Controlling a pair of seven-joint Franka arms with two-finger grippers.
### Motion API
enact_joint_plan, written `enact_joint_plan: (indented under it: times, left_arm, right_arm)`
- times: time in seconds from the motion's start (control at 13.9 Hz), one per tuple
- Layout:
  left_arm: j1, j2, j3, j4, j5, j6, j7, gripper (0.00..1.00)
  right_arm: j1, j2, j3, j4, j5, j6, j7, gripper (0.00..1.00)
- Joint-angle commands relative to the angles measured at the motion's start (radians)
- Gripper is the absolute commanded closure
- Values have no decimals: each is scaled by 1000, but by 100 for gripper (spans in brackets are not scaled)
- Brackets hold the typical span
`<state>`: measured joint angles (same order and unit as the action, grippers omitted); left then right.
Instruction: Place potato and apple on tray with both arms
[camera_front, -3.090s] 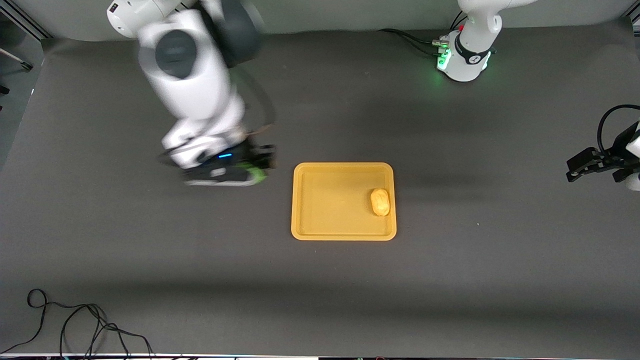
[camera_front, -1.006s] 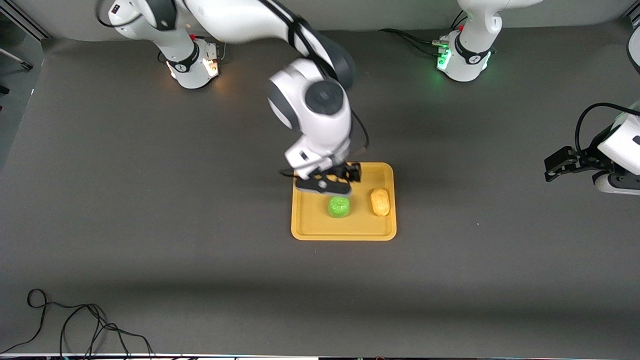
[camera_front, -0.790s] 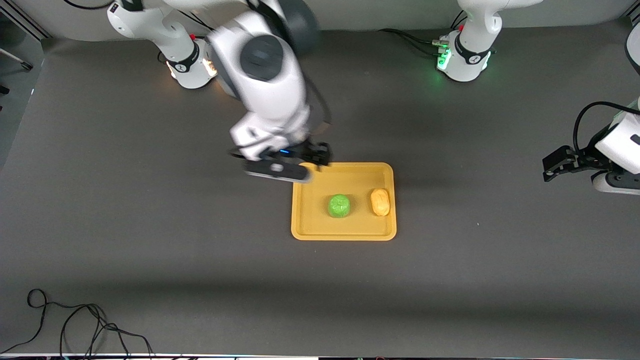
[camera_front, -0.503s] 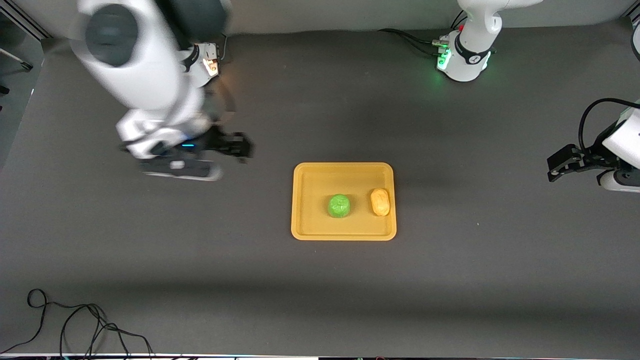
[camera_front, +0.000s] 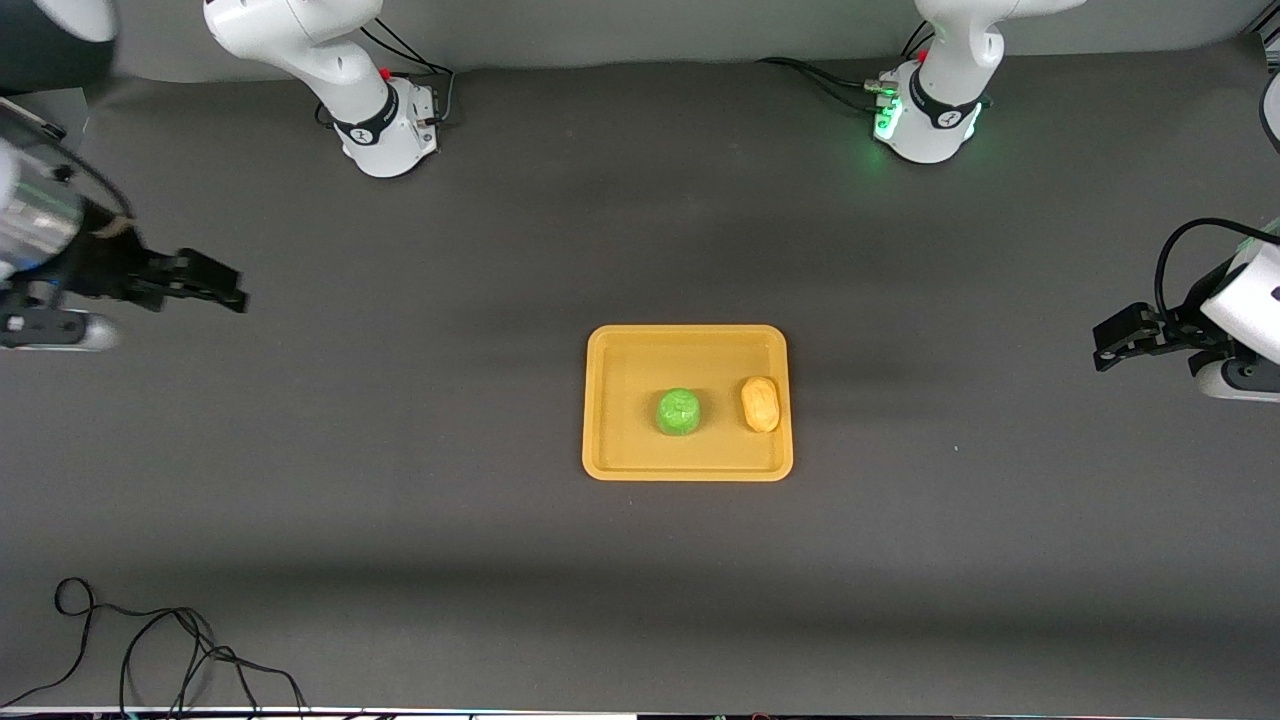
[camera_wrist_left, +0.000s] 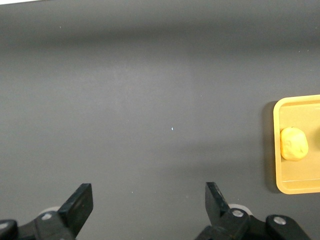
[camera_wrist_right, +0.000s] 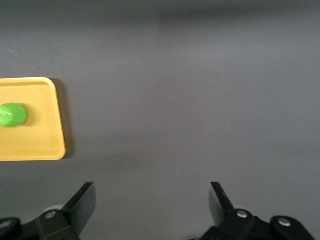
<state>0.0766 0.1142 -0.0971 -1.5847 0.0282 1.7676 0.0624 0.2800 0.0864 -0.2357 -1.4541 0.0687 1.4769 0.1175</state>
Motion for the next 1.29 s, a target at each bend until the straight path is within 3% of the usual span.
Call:
enact_joint_plan:
  times: [0.0, 0.22, 0.86, 1.01, 1.22]
  left_arm:
    - [-3, 9, 1, 32, 13, -54, -19, 0]
    - [-3, 5, 1, 35, 15, -59, -16, 0]
    - [3, 9, 1, 84, 15, -94, -18, 0]
    - [6, 12, 1, 83, 15, -97, -18, 0]
    - [11, 16, 1, 83, 15, -103, -18, 0]
  right_arm:
    - [-167, -57, 119, -91, -24, 48, -85, 0]
    - [-252, -57, 144, -100, -24, 51, -127, 0]
    - [-249, -51, 145, -120, -30, 62, -128, 0]
    - [-266, -54, 188, -115, -56, 62, -128, 0]
    - [-269, -53, 197, -112, -89, 62, -130, 0]
